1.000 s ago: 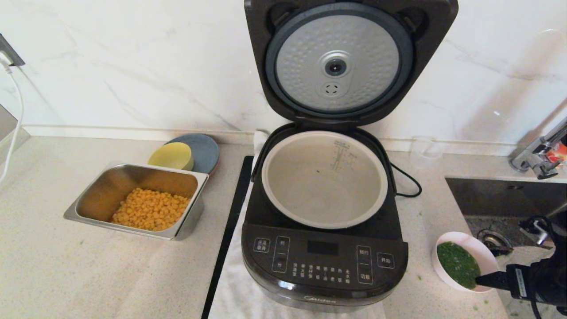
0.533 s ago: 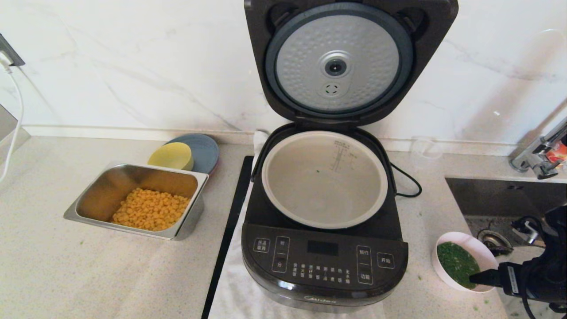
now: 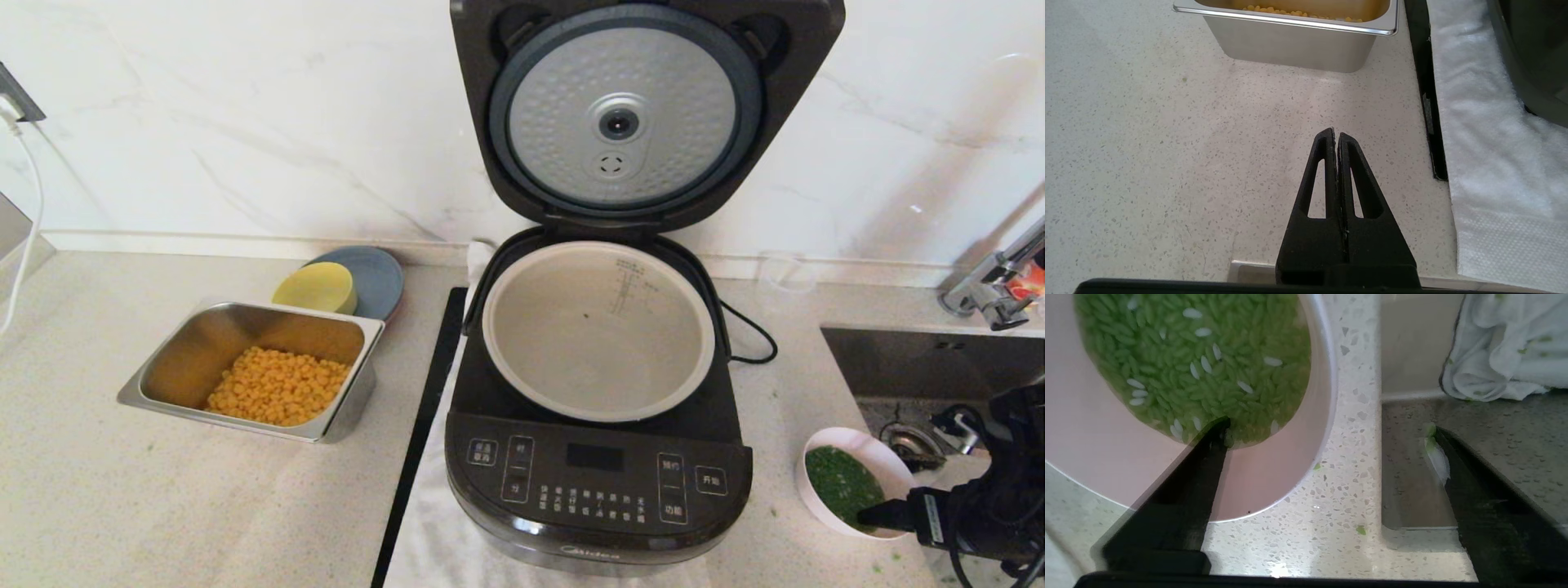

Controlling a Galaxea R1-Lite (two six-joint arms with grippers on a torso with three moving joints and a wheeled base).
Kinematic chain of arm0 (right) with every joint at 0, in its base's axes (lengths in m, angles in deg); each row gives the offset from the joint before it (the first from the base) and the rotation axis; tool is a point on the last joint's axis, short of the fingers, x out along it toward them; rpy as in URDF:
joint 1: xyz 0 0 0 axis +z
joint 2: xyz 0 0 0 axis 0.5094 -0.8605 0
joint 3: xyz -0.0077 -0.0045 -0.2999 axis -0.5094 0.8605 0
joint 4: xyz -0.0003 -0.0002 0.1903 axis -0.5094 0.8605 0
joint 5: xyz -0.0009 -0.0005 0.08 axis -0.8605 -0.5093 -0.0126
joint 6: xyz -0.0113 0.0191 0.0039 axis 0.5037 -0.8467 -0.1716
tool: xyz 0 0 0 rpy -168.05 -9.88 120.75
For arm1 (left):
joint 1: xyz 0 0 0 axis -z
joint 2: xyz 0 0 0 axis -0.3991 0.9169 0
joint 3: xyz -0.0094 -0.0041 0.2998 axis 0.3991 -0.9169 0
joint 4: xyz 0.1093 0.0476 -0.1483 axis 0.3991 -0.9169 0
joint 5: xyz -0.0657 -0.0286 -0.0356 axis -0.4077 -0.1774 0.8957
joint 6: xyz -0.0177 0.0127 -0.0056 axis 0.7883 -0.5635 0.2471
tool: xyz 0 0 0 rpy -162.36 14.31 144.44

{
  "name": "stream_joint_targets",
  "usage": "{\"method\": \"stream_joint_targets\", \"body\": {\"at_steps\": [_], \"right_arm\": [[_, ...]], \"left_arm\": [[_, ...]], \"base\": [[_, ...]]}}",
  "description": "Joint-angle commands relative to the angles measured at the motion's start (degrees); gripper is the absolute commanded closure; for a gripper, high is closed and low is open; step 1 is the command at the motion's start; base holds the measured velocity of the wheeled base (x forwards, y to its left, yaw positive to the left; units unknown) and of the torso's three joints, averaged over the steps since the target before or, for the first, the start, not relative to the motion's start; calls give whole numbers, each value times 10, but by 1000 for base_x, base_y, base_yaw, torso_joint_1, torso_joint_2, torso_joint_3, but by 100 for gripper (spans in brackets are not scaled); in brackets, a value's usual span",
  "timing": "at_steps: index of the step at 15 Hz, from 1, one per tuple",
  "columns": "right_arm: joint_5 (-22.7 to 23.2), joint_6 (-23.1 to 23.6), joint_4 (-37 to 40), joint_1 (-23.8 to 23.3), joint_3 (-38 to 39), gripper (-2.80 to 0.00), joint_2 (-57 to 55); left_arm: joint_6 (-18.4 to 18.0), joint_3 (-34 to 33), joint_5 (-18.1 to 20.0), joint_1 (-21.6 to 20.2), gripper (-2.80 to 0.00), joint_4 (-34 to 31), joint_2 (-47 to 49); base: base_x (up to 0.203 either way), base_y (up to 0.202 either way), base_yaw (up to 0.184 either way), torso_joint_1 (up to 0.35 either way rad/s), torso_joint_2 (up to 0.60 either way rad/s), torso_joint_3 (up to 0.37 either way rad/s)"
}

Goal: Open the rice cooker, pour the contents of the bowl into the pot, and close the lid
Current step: Fill a bowl with water from the tap

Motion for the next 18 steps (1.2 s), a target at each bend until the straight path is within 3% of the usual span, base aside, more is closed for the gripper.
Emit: {"method": "stream_joint_targets", "body": {"at_steps": [1, 13, 18], "right_arm": [[0, 1, -1, 1, 2, 0, -7], [2, -2, -1, 2, 6, 0, 6], [2, -57, 10, -4, -19, 0, 40]], "left_arm": [[0, 0, 0, 0, 0, 0, 1], [0, 0, 0, 0, 0, 0, 1], [0, 0, 0, 0, 0, 0, 0]], "base": [[0, 0, 0, 0, 0, 0], [0, 0, 0, 0, 0, 0], [0, 0, 0, 0, 0, 0]]}}
